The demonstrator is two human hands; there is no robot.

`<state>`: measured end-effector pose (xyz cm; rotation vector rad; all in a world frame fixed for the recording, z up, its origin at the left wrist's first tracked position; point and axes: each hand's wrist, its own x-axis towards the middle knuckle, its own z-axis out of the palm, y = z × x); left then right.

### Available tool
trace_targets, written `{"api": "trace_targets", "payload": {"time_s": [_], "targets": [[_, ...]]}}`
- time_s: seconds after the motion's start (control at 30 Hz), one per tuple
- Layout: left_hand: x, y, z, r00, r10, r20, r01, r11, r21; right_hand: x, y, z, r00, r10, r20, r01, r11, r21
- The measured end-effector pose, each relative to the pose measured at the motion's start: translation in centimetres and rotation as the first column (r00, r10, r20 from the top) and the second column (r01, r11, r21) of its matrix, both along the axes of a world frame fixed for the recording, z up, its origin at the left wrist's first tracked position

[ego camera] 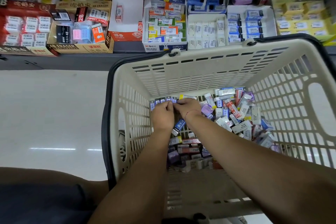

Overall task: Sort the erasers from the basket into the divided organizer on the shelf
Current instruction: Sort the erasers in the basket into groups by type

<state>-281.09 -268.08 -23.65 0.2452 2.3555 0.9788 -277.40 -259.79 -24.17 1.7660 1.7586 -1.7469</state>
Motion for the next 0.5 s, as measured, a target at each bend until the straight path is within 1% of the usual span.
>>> {"api": "trace_targets", "payload": {"time_s": [0.07, 0.17, 0.3, 0.4, 0.5], "targets": [[0.1, 0.0, -0.1, 1.000, -0.021, -0.012, 0.021, 1.000, 0.001, 0.0, 0.0, 0.2, 0.999, 0.022, 0.026, -0.023, 0.999, 0.026], [0.2, -0.1, 0.0, 0.994, -0.054, -0.093, 0.049, 0.997, -0.055, 0.0, 0.0, 0.3, 0.994, 0.068, 0.086, -0.077, 0.992, 0.104], [0.3, -0.6, -0.2, 0.974, -0.117, -0.192, 0.103, 0.991, -0.084, -0.2, -0.3, 0.6, 0.995, 0.036, 0.094, -0.050, 0.987, 0.150], [0.2, -0.8, -0.6, 0.979, -0.105, -0.176, 0.098, 0.994, -0.049, -0.4, -0.8, 0.9, 0.995, 0.078, 0.069, -0.087, 0.986, 0.140], [0.4, -0.8, -0.5, 0.990, -0.073, -0.119, 0.073, 0.997, 0.000, -0.5, -0.8, 1.1, 0.989, 0.108, 0.097, -0.120, 0.984, 0.133]]}}
